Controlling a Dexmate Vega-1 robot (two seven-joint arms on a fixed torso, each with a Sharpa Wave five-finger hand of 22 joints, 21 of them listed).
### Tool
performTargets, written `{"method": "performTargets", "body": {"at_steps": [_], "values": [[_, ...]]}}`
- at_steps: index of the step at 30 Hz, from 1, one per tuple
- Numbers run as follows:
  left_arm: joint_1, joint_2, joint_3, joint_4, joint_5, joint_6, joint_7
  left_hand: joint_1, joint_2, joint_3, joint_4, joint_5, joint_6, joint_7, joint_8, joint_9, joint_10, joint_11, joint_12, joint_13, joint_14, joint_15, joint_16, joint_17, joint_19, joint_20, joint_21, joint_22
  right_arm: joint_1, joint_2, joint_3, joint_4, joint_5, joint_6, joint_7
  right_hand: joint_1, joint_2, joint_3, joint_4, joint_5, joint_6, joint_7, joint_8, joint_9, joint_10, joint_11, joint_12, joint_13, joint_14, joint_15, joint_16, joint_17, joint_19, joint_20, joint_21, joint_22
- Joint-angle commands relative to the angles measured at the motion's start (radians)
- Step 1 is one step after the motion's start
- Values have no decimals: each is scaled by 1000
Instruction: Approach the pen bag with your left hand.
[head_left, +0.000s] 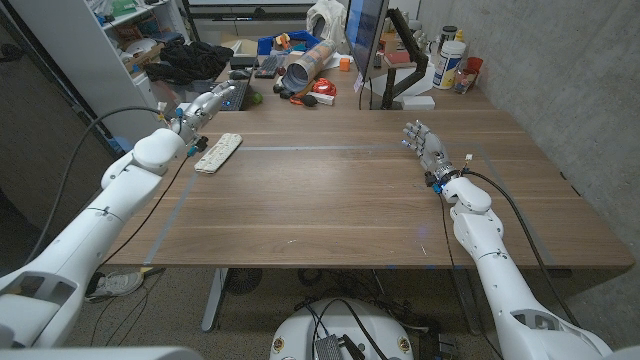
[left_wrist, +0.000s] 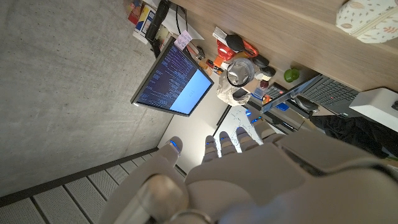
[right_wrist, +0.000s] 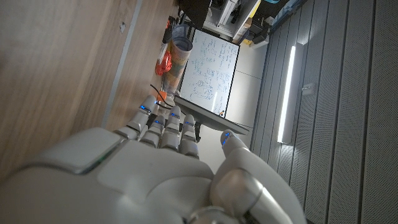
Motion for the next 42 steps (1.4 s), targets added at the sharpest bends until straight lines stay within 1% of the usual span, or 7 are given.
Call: {"method": "performTargets", "body": {"at_steps": [1, 7, 11, 16, 27, 32, 42], "values": [[2, 44, -12, -24, 58, 24, 23, 16, -1, 3, -5, 6, 10, -5, -2, 6, 6, -6, 7, 3, 5, -12, 5, 3, 0, 12, 0, 4, -5, -2, 0, -9, 4, 2, 3, 11, 17, -2, -2, 5, 7, 0, 7, 5, 7, 2, 4, 1, 7, 4, 1, 2, 4, -18, -1, 2], [-4, 79, -4, -39, 115, 51, 32, 17, -3, 2, -6, 6, 18, -7, 0, 6, 11, -13, 8, 3, 9, -12, 6, 3, 2, 25, -1, 4, -8, -4, 1, -12, 6, 2, 5, 10, 16, -2, -1, 5, 8, -1, 7, 5, 8, 2, 5, 1, 7, 5, 1, 2, 5, -18, -2, 2], [-10, 108, 8, -54, 172, 73, 42, 18, -5, 2, -7, 7, 27, -13, 2, 6, 13, -18, 8, 3, 11, -11, 5, 3, 3, 35, -1, 4, -10, -5, 1, -13, 6, 2, 7, 11, 16, -2, -1, 5, 8, 0, 8, 5, 7, 0, 4, 1, 7, 5, 0, 2, 5, -18, -4, 2], [-15, 130, 15, -64, 212, 84, 41, 18, -5, 2, -7, 7, 35, -16, 4, 6, 14, -23, 8, 3, 11, -9, 4, 3, 2, 47, -3, 4, -11, -7, 1, -16, 7, 2, 9, 10, 16, -2, -1, 5, 8, 0, 7, 5, 9, 1, 5, 1, 8, 4, 0, 2, 6, -17, -5, 2], [-33, 155, 35, -78, 278, 112, 30, 21, -6, 2, -8, 9, 39, -20, 3, 5, 16, -26, 8, 3, 9, -13, 1, 3, 5, 44, -3, 4, -14, -9, 3, -26, 10, -3, 10, 10, 16, -2, 0, 5, 9, 0, 7, 5, 9, 1, 5, 1, 7, 4, 0, 2, 6, -17, -7, 2], [-46, 177, 59, -86, 341, 125, 30, 22, -7, 3, -9, 10, 40, -24, 2, 5, 17, -24, 8, 3, 8, -18, 0, 3, 5, 39, -4, 4, -15, -9, 5, -26, 9, -4, 9, 10, 16, -3, 0, 5, 8, -1, 7, 5, 8, 1, 4, 1, 7, 4, 0, 2, 7, -17, -9, 2], [-55, 181, 65, -81, 376, 155, 30, 24, -9, 2, -10, 11, 39, -31, 0, 5, 15, -27, 7, 3, 7, -17, -1, 3, 0, 41, -7, 4, -11, -10, 5, -13, 9, 5, 11, 10, 16, -3, 0, 5, 9, 0, 7, 5, 8, 1, 4, 1, 7, 5, 0, 2, 8, -18, -12, 2]]}}
